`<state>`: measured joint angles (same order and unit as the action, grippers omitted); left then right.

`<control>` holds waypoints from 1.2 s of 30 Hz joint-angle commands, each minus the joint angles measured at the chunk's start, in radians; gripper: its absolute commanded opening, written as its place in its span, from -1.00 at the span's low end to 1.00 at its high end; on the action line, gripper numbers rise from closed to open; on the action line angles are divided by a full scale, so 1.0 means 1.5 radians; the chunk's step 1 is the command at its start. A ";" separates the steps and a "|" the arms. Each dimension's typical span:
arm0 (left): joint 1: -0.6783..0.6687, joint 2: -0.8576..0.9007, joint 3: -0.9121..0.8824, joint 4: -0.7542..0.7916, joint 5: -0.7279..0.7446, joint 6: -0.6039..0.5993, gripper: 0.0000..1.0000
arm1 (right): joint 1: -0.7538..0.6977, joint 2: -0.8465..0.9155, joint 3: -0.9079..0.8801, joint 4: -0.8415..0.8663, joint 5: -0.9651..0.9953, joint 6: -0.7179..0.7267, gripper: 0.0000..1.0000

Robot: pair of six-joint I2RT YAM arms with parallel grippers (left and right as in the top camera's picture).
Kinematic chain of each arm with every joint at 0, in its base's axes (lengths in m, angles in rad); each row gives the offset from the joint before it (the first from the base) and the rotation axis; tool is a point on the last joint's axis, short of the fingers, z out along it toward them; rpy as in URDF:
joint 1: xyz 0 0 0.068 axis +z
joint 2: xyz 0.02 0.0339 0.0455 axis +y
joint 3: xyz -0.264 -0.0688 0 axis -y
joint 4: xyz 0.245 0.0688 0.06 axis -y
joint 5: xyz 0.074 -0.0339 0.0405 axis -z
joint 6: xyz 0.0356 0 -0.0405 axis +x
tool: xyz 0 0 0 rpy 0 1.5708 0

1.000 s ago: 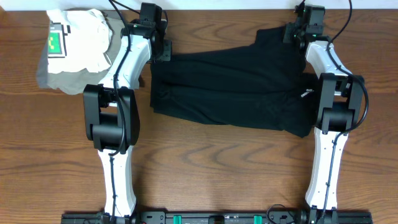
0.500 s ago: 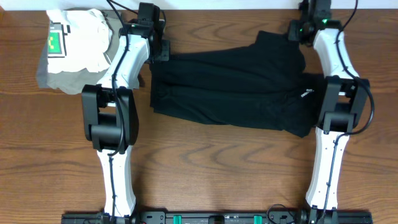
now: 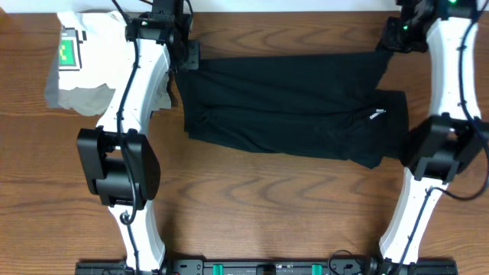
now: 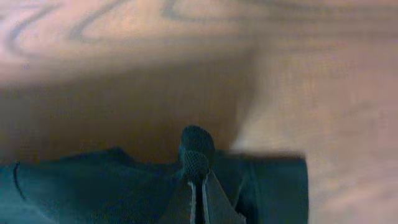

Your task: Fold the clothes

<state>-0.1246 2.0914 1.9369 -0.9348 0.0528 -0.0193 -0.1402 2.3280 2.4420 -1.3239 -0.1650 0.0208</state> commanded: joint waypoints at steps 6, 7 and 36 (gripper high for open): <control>0.004 -0.001 -0.021 -0.065 -0.008 0.000 -0.88 | -0.006 -0.021 -0.006 -0.142 0.006 -0.031 -0.98; 0.004 -0.001 -0.027 -0.067 -0.008 0.000 -0.88 | -0.006 -0.021 -0.011 -0.150 0.011 -0.031 -0.98; 0.008 -0.002 -0.200 -0.109 0.002 0.000 -0.08 | -0.053 -0.021 -0.224 -0.148 0.035 -0.088 0.05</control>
<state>-0.1242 2.0911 1.6310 -1.0809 0.0494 -0.0223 -0.2039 2.2967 2.1036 -1.5444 -0.1165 -0.0856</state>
